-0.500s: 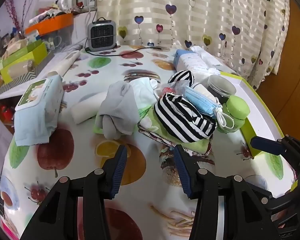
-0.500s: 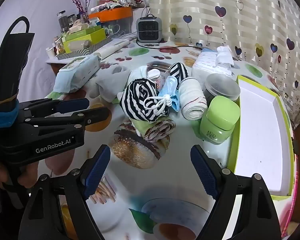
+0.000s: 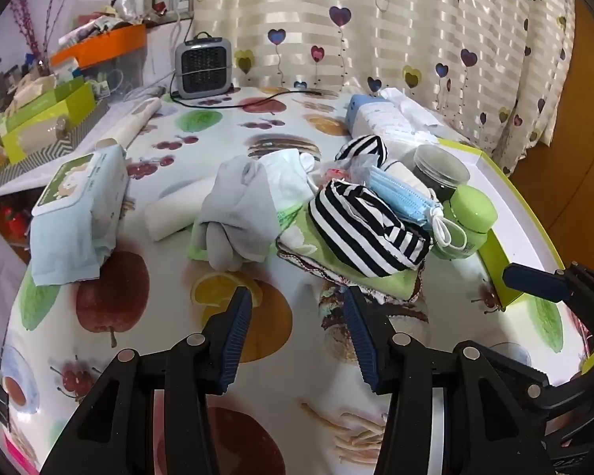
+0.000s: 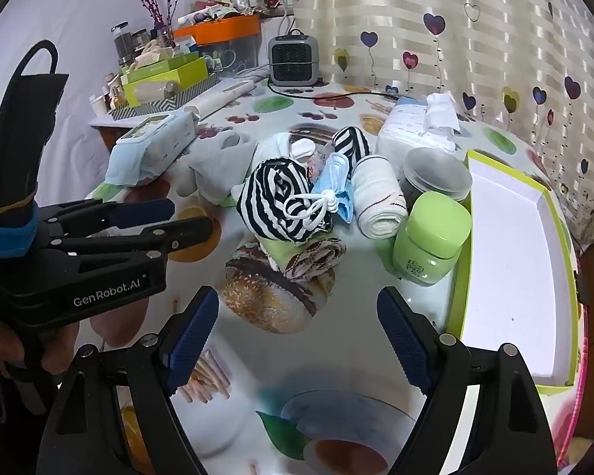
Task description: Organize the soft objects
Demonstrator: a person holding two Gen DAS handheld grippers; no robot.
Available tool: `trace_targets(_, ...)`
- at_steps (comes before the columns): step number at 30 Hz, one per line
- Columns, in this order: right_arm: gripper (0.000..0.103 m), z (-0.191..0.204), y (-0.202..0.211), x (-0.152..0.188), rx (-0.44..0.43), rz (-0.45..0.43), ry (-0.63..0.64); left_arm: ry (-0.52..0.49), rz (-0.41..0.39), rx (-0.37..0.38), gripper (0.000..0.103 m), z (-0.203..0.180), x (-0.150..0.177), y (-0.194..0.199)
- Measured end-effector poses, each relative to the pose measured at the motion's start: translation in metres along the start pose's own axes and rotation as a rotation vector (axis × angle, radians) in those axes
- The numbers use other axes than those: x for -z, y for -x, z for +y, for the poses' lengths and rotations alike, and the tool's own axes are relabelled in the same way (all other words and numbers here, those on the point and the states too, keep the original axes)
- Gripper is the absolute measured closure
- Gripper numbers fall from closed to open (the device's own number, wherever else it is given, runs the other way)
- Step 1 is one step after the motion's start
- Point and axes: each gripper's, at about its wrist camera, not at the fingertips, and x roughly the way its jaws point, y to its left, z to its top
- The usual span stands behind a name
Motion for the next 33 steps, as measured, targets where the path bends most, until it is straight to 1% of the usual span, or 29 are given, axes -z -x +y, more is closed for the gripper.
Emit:
trace_targets(24,0.02,0.001,0.0027,-0.0015,0.004,-0.004,-0.005,0.026,-0.007,-0.013,0.056,0.0094,-0.0017,0.003)
trace_targets(28,0.02,0.001,0.0026,-0.0012,0.005,-0.005,-0.005,0.015,-0.01,-0.032,0.056,0.0082,-0.0014,0.0027)
trace_targets(33,0.02,-0.0001,0.003,-0.0043,0.005,-0.006,-0.007,-0.002,-0.012,-0.033,0.056,0.0034,-0.0001,0.0021)
